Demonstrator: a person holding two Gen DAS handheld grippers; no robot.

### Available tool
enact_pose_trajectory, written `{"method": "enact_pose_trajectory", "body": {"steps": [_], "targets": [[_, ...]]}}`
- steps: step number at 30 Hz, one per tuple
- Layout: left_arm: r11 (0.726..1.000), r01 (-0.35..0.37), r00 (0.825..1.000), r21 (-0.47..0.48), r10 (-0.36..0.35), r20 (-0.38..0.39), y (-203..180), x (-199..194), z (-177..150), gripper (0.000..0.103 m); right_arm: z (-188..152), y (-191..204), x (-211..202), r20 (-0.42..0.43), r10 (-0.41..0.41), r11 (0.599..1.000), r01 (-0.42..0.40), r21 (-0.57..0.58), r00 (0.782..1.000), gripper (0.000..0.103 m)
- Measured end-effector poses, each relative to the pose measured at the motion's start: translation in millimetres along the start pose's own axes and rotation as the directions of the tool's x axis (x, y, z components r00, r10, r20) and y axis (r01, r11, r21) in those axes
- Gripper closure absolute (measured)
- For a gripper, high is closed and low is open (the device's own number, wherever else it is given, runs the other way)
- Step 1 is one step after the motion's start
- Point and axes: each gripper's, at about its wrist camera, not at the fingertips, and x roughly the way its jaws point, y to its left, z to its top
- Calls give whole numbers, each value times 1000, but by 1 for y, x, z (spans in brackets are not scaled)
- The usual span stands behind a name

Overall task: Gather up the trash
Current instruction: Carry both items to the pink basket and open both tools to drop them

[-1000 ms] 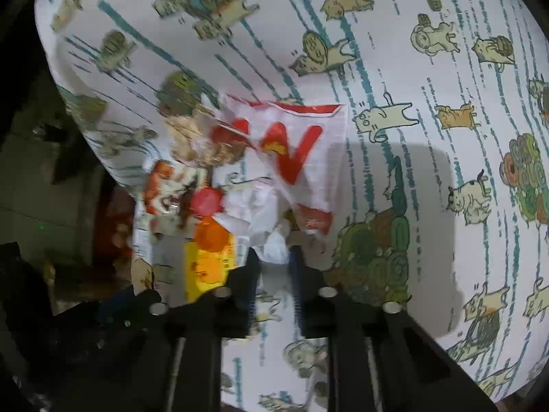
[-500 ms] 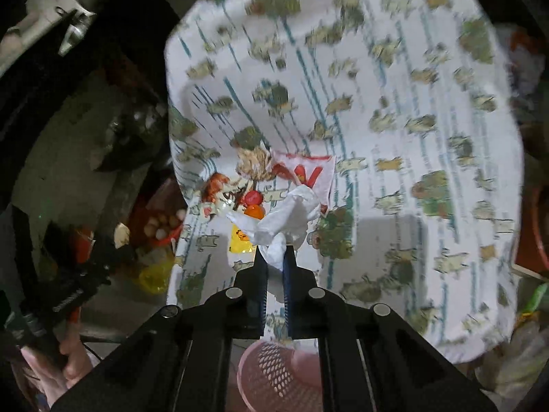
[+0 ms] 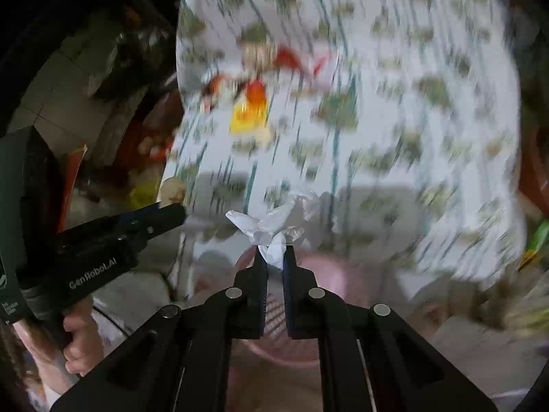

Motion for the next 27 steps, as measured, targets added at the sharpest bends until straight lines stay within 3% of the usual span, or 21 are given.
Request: {"method": "enact_pose_trajectory", "body": {"steps": [4,8,18,23,27], "targets": [[1000,-4,995,-11,3,-99,4,26,-15,84,-14,-15,35,-116,30,998,-23,58,993,94],[997,36,978,-66,-48,-201,8,55,-27,84,-26,-25,67,-227,74,994,-54,93,971,94],[995,-97,947,-34,81,-309,3,112,-43,84,-60,-38,151,-266,-85,994,102,49,960,94],[994,-95,951,-57,73,-302,12,110,-43,84,-77,-51,187,-279,-106,988,134,82,954,94],[996,-82,943,-40,64,-327,12,121,-53,84,-84,-56,191,-296,-109,986,142,91,949,94]]}}
